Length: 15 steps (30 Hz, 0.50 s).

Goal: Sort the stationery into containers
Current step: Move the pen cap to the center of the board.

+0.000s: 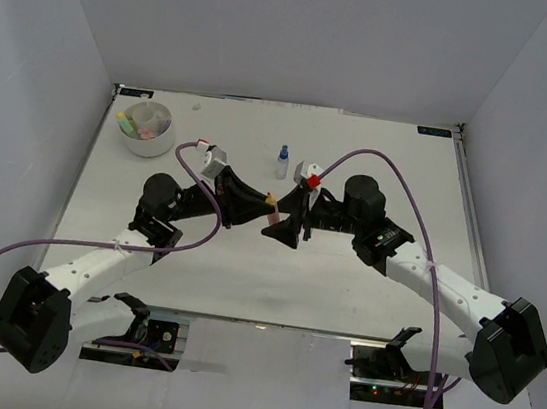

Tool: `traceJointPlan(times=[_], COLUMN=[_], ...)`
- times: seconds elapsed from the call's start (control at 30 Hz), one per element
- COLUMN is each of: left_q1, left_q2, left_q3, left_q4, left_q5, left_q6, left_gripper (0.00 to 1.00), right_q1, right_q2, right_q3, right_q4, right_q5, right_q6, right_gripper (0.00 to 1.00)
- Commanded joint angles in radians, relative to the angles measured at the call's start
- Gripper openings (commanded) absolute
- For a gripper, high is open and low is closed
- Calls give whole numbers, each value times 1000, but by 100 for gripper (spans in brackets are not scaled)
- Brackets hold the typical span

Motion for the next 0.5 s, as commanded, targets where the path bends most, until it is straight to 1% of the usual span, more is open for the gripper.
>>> traceJointPlan(times=[0.0, 0.07, 0.1, 0.17, 0.2, 0.27, 0.3, 0.37, 0.4, 0.47], left_q1=[-4, -4, -4, -4, -4, -4, -4, -4, -4, -4], left_q2=[3, 5, 8, 12, 14, 17, 22, 26, 28, 29], left_q3=[-5, -7, -5, -8, -10, -10, -8, -5, -4, -4], left_q4=[40, 43, 44, 52, 53, 58, 56, 49, 47, 41], left_q5=[25, 28, 33, 37, 39, 45, 51, 59, 62, 67], left_q6=[-4, -6, -6, -9, -9, -10, -9, -9, -7, -6], left_gripper=[9, 9, 9, 9, 9, 8, 9, 9, 11, 15], right_q1=[-1, -1, 0, 0, 0, 0, 0, 0, 0, -1], right_q2=[11, 14, 17, 16, 16, 14, 13, 10, 8, 5], right_q3=[51, 60, 63, 66, 64, 64, 64, 61, 61, 57], right_q4=[14, 7, 4, 3, 1, -2, -5, -6, -6, -8], right_q5=[-37, -45, -48, -52, -52, -51, -51, -49, -51, -45], right_q6=[11, 11, 11, 11, 11, 11, 9, 6, 6, 3], right_gripper=[65, 61, 58, 54, 50, 45, 40, 34, 28, 20])
